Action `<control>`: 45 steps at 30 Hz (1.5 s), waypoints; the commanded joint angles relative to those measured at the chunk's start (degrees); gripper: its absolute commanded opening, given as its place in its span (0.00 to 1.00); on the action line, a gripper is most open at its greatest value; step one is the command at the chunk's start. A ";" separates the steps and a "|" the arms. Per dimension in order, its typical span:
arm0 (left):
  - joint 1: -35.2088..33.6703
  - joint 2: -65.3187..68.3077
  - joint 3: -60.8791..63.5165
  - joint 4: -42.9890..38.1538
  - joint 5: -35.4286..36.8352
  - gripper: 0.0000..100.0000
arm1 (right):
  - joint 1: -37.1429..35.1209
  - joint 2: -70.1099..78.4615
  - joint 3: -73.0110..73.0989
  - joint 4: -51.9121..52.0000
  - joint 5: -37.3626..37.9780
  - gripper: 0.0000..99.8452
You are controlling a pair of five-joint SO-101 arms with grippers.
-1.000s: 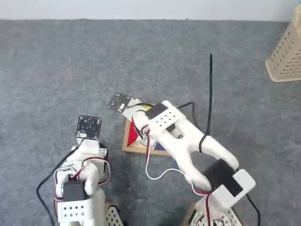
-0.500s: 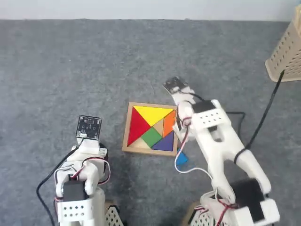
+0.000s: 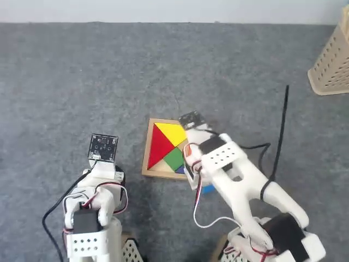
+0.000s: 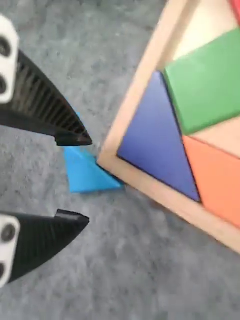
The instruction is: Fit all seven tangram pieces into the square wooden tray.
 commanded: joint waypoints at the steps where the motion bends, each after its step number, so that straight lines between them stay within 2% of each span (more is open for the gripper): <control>1: 0.09 -1.23 -0.57 0.00 0.44 0.07 | -0.40 -3.03 0.44 -0.22 -0.88 0.21; 6: 0.09 -1.23 -0.57 0.00 0.44 0.07 | 0.84 -3.03 1.49 -2.15 -0.88 0.21; 16: 0.09 -1.23 -0.57 0.00 0.44 0.07 | 11.38 3.03 3.69 -6.46 0.18 0.21; 21: 0.09 -1.23 -0.57 0.00 0.44 0.07 | 21.41 3.82 1.76 -6.46 7.03 0.21; 25: 0.09 -1.23 -0.57 0.00 0.44 0.07 | 26.42 4.18 -1.23 -6.73 11.96 0.21; 35: 0.09 -1.23 -0.57 0.00 0.44 0.07 | 25.98 3.65 -2.81 -6.02 12.40 0.21; 45: 0.09 -1.23 -0.57 0.00 0.44 0.07 | 24.92 3.74 -4.04 -4.09 6.15 0.21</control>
